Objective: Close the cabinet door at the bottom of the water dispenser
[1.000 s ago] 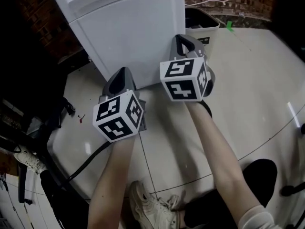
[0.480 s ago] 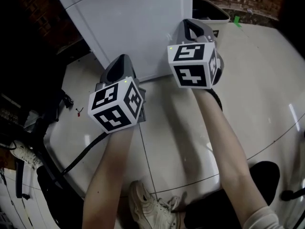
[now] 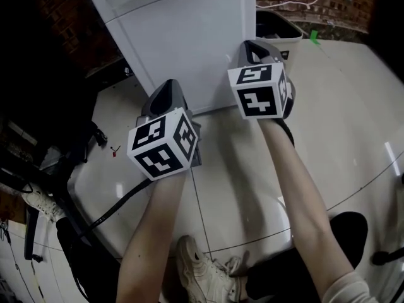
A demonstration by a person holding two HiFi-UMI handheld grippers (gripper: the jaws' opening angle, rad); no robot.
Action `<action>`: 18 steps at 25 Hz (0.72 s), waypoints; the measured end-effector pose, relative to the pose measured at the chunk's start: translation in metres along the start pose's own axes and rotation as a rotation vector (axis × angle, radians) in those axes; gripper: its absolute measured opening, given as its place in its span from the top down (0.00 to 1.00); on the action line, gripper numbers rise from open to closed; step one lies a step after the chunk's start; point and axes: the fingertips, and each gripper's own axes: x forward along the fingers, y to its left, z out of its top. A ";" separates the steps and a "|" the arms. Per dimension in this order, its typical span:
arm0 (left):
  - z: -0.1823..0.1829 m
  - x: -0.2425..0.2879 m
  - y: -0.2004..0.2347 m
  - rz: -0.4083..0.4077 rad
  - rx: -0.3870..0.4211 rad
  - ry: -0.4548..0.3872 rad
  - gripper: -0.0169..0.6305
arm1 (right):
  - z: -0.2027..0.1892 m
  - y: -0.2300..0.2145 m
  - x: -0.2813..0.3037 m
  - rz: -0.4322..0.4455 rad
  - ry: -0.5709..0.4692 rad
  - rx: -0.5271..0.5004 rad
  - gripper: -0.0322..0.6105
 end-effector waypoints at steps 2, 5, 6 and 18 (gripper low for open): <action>0.006 -0.005 0.000 0.002 -0.004 -0.004 0.96 | 0.004 0.004 -0.006 0.011 0.004 0.002 0.95; 0.020 -0.012 -0.001 0.001 -0.006 -0.023 0.96 | 0.014 0.009 -0.018 0.020 -0.005 0.012 0.95; 0.025 -0.015 -0.001 0.001 -0.009 -0.028 0.96 | 0.016 0.012 -0.023 0.027 -0.006 0.014 0.95; 0.059 -0.113 0.008 0.021 -0.041 -0.048 0.96 | 0.061 0.061 -0.115 0.113 -0.060 0.049 0.95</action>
